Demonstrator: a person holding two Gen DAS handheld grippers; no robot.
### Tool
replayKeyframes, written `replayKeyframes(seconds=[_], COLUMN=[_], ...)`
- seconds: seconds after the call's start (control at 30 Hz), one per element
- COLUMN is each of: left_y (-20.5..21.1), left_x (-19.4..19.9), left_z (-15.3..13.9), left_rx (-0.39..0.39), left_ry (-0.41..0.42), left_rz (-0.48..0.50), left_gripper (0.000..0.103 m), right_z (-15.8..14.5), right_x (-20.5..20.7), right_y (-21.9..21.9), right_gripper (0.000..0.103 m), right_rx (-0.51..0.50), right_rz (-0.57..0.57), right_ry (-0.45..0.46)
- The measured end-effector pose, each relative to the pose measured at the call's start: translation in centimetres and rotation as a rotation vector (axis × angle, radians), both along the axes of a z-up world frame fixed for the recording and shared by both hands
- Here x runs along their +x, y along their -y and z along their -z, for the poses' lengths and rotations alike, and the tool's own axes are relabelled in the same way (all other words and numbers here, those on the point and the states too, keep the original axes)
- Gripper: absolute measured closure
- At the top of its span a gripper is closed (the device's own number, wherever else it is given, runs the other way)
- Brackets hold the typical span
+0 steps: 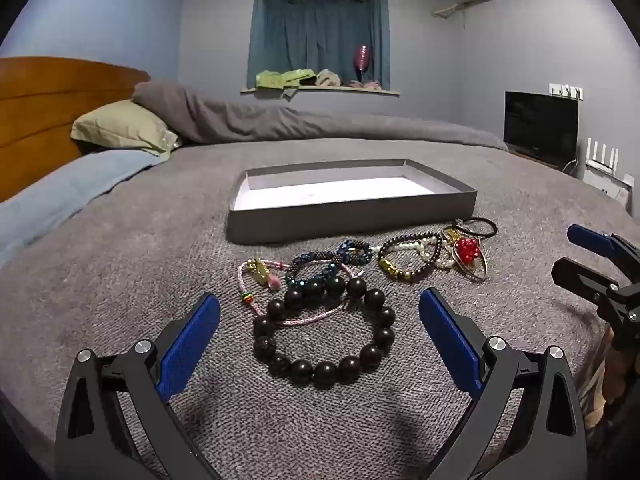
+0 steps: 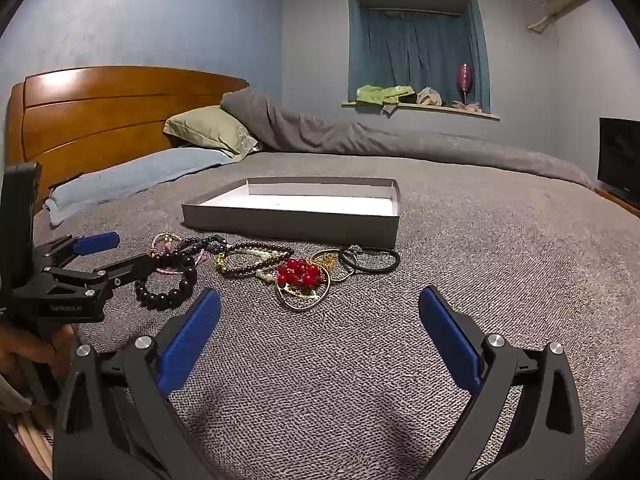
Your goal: Organize jewelry
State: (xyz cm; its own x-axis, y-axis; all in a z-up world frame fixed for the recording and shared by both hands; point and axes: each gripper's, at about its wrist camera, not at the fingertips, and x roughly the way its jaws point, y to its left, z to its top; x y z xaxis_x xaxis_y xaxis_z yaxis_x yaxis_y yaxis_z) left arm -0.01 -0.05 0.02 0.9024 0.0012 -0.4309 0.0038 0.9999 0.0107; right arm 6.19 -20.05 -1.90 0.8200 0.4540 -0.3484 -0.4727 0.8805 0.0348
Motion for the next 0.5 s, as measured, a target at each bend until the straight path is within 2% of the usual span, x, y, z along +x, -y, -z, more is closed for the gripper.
replayKeyframes(seconds=[0.5], left_y=[-0.12], left_x=[-0.12], left_z=[-0.22], left_rx=[-0.008], left_ry=[0.005], left_rz=[0.003], left_gripper=[0.004], right_z=[-0.31], right_x=[-0.07], right_y=[0.01], right_gripper=[0.005], right_rx=[0.008], right_rz=[0.005], right_ry=[0.006])
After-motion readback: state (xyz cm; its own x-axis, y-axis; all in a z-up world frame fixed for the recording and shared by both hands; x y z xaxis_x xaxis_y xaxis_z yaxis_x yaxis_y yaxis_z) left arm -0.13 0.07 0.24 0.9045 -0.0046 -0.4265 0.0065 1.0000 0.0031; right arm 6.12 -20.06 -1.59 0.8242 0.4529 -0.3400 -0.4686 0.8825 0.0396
